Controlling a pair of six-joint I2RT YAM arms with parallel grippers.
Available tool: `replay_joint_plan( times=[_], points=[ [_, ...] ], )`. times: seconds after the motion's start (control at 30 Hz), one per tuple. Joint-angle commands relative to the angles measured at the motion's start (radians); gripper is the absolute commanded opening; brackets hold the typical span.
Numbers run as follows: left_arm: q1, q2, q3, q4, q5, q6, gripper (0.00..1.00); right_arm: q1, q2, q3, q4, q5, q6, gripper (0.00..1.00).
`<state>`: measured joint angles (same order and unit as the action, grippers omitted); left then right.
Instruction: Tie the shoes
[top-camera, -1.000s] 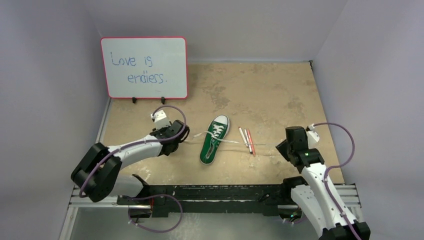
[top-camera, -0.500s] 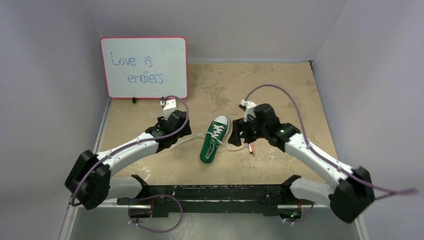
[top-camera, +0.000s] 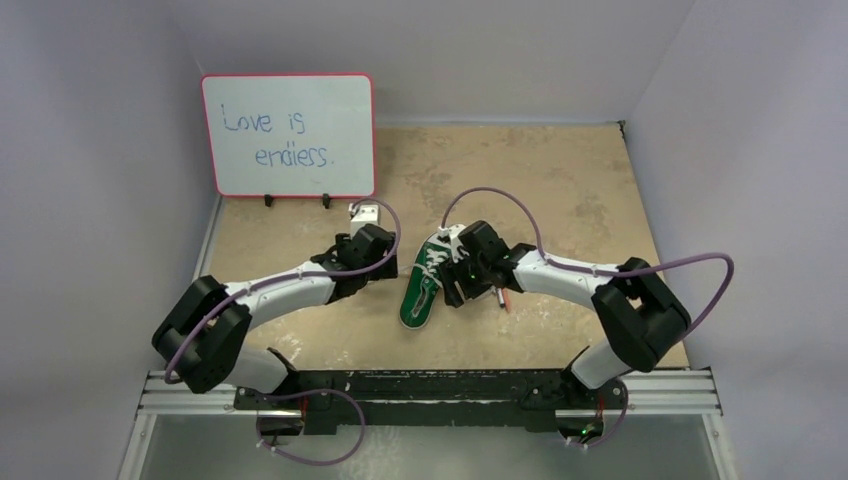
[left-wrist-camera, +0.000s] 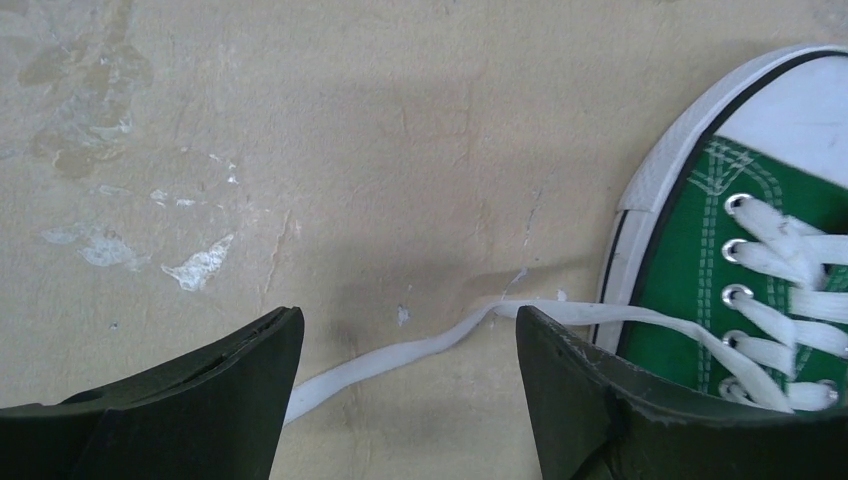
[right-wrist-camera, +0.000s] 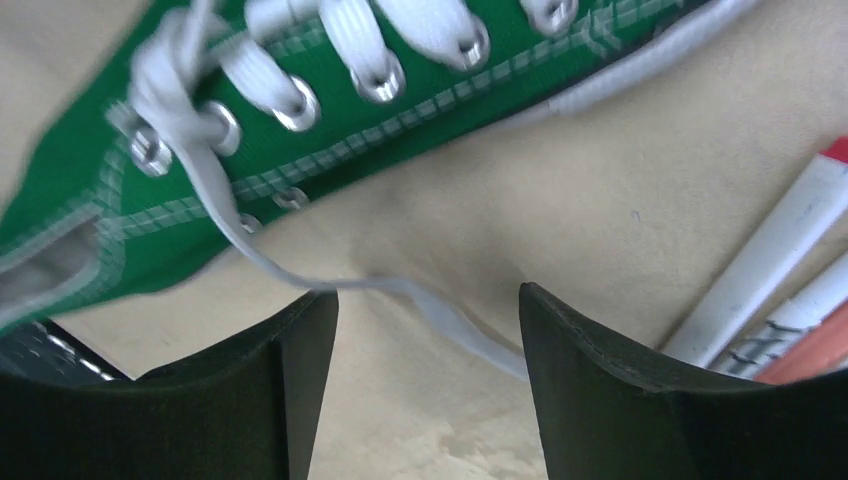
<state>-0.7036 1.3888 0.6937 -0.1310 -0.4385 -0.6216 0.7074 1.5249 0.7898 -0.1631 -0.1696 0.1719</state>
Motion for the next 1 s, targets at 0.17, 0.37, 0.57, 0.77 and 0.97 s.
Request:
replay_joint_plan(
  times=[0.17, 0.37, 0.57, 0.77, 0.97],
  points=[
    [-0.002, 0.05, 0.042, -0.001, -0.001, -0.047, 0.63, 0.02, 0.031, -0.024, 0.02, 0.19, 0.156, 0.38],
    [-0.001, -0.076, 0.0, 0.038, -0.027, -0.061, 0.88, 0.018, -0.112, -0.074, -0.022, 0.159, 0.228, 0.0],
    [0.0, -0.229, -0.007, 0.01, 0.031, -0.093, 0.99, 0.014, -0.153, -0.043, -0.071, 0.167, 0.229, 0.0],
    [0.004, -0.3, 0.012, -0.038, 0.112, 0.018, 0.99, 0.015, -0.202, -0.067, -0.016, 0.081, 0.211, 0.0],
    [0.027, -0.197, 0.151, -0.22, 0.334, 0.262, 0.93, 0.015, -0.192, -0.025, -0.104, 0.02, 0.188, 0.0]
  ],
)
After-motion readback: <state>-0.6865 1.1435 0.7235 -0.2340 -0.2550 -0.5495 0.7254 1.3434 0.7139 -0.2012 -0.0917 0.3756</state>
